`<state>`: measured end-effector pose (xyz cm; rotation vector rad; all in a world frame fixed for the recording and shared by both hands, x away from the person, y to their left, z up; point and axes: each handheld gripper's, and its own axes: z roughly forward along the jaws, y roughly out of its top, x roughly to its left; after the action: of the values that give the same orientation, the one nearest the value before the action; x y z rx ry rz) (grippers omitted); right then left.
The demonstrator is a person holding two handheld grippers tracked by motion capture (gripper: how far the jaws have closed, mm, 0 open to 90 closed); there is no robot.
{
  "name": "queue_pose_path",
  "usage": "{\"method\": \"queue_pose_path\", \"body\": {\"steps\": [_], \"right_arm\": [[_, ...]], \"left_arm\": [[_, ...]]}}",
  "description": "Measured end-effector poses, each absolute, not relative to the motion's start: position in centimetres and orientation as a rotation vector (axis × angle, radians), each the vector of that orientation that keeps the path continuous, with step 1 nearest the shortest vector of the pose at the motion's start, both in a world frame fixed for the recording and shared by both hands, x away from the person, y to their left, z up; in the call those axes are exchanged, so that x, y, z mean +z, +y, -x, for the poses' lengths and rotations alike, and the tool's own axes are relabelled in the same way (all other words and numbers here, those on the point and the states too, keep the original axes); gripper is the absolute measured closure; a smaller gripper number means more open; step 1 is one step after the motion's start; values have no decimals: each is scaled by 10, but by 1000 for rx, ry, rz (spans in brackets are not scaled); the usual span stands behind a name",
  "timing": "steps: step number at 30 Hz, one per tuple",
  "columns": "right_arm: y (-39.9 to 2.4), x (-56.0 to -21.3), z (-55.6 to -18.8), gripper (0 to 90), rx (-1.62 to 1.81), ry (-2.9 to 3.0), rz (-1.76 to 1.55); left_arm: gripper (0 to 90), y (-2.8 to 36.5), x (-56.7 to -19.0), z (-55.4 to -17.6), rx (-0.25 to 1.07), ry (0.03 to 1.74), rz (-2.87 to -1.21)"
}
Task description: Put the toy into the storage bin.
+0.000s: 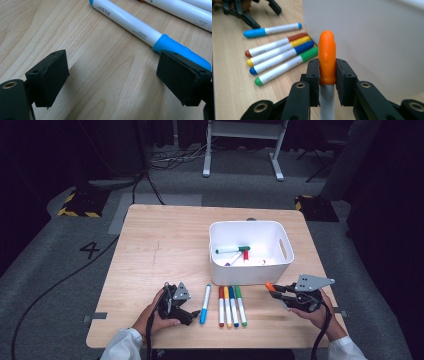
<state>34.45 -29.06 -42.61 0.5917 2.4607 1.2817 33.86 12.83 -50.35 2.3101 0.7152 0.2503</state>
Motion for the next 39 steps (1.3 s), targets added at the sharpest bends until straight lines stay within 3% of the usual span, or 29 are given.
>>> {"method": "queue_pose_path", "body": {"steps": [13, 25, 39], "right_arm": [[-311, -364, -341, 748, 1404, 2290, -544], [-303, -315, -368, 748, 1381, 2196, -508], [-258, -302, -416, 748, 1260, 2261, -470]], "left_arm": [[108, 128, -503, -339, 250, 715, -2310], [105, 128, -504, -339, 250, 720, -2309], [104, 128, -504, -339, 249, 720, -2309]]}}
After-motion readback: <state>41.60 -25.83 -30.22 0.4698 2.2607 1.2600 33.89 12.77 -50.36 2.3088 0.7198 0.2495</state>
